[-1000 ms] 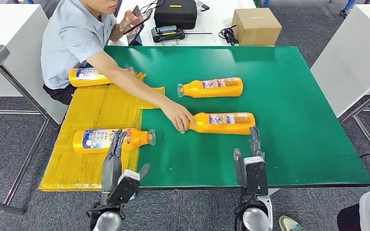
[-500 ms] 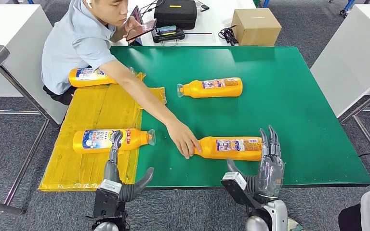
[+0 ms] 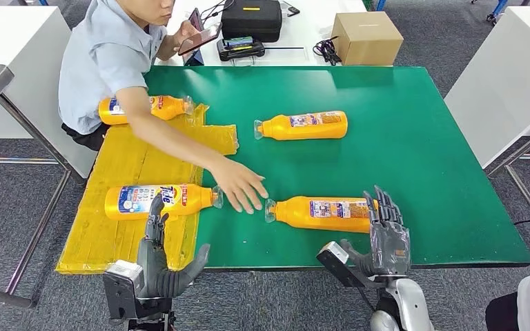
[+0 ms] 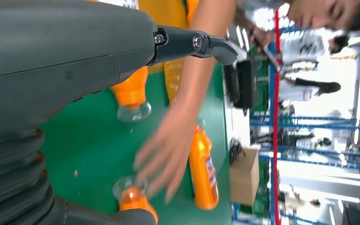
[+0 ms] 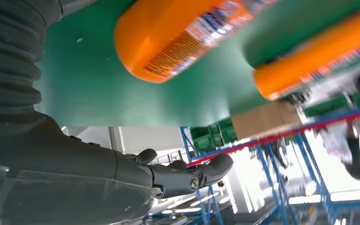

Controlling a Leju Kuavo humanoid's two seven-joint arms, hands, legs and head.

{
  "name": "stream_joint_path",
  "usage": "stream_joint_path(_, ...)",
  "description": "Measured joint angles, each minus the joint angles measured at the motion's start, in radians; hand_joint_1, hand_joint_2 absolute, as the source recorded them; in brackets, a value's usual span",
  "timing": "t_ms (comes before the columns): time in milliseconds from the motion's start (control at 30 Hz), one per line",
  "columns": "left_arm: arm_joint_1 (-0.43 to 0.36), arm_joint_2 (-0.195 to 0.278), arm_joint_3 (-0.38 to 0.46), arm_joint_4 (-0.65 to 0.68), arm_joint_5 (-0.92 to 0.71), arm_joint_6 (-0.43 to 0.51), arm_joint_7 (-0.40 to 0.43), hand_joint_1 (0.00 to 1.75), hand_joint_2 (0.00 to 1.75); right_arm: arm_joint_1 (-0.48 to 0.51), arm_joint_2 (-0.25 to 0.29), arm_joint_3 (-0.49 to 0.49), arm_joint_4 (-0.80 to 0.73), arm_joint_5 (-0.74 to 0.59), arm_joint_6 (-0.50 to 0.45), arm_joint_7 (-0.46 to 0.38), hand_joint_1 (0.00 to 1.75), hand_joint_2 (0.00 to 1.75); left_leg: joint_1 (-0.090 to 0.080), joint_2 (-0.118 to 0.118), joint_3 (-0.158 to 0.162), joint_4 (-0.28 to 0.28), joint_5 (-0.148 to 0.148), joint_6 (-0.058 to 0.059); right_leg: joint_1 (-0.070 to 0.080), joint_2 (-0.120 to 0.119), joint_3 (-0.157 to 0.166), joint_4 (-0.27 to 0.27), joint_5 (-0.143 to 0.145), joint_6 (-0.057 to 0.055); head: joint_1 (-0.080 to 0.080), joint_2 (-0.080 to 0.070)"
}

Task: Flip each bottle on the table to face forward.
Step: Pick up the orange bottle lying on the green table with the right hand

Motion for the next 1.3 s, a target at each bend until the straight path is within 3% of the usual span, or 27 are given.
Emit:
stream_joint_path(300, -0.011, 0.005, -0.019, -0.001, 0.032, -0.039, 0.027, 0.00, 1.75, -0.143, -0.059, 0.025, 0.141, -0.043, 0.137, 0.002, 0.00, 1.75, 0.000, 0.000, 0.001, 0.000, 0.001, 0.001, 0.000, 0.000, 0.000, 0.000, 0.001, 0.001, 0.000, 0.000)
stream_joint_path(567, -0.017, 0.008, -0.032, -0.001, 0.030, -0.042, 0.036, 0.00, 1.75, -0.199, -0.075, 0.060, 0.196, -0.055, 0.171, 0.006, 0.00, 1.75, 0.000, 0.000, 0.000, 0.000, 0.001, 0.001, 0.000, 0.000, 0.000, 0.000, 0.001, 0.001, 0.000, 0.000)
stream_joint_path(867, -0.030, 0.014, -0.048, 0.002, 0.017, -0.065, 0.065, 0.00, 1.75, -0.291, -0.088, 0.134, 0.299, -0.072, 0.286, 0.038, 0.00, 1.75, 0.000, 0.000, 0.000, 0.000, 0.001, 0.001, 0.000, 0.000, 0.000, 0.000, 0.001, 0.001, 0.000, 0.000)
stream_joint_path(1300, -0.034, 0.021, -0.053, 0.008, 0.017, -0.077, 0.079, 0.00, 1.75, -0.350, -0.117, 0.202, 0.373, -0.102, 0.357, 0.062, 0.00, 1.75, 0.000, 0.000, 0.000, 0.000, 0.001, 0.001, 0.000, 0.000, 0.000, 0.000, 0.001, 0.001, 0.000, 0.000)
